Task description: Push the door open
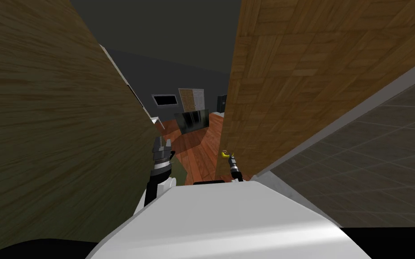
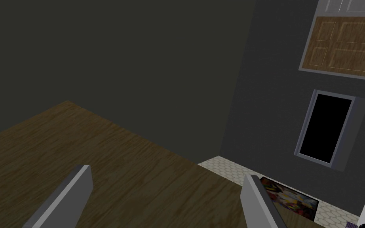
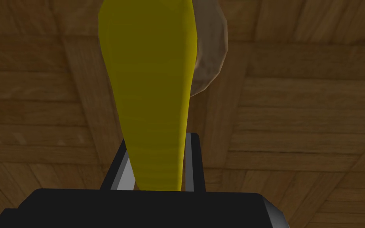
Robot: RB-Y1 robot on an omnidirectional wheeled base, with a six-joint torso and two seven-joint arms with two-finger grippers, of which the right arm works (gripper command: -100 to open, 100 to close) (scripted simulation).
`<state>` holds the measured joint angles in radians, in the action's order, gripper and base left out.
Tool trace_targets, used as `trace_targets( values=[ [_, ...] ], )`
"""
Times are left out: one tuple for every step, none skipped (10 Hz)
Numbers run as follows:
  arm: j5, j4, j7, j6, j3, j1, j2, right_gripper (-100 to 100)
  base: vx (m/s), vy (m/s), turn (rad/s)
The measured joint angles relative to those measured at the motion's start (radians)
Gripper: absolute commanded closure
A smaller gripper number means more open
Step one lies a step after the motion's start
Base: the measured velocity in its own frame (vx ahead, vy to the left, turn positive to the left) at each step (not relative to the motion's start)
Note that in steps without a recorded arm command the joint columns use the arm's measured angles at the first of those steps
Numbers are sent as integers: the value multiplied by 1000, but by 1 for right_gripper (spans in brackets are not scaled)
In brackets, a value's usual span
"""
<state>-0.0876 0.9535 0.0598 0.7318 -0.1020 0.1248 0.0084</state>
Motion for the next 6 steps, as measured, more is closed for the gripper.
trace_targets(
  values=[
    [2,1,0,0,-3,-1,-2,100,136,8,-42],
    [4,-11,-5,4,-9,-4,-6,100,191,17,-50],
    [7,-15,-7,-1,-13,-3,-15,100,184,12,-22],
    [8,3,-8,-13,-14,7,-18,100,201,8,-46],
    [13,-19,-13,-6,-25,-9,-25,100,249,1,-60],
    [21,-62,-20,15,-41,-36,-35,100,189,-13,-1]
  ],
)
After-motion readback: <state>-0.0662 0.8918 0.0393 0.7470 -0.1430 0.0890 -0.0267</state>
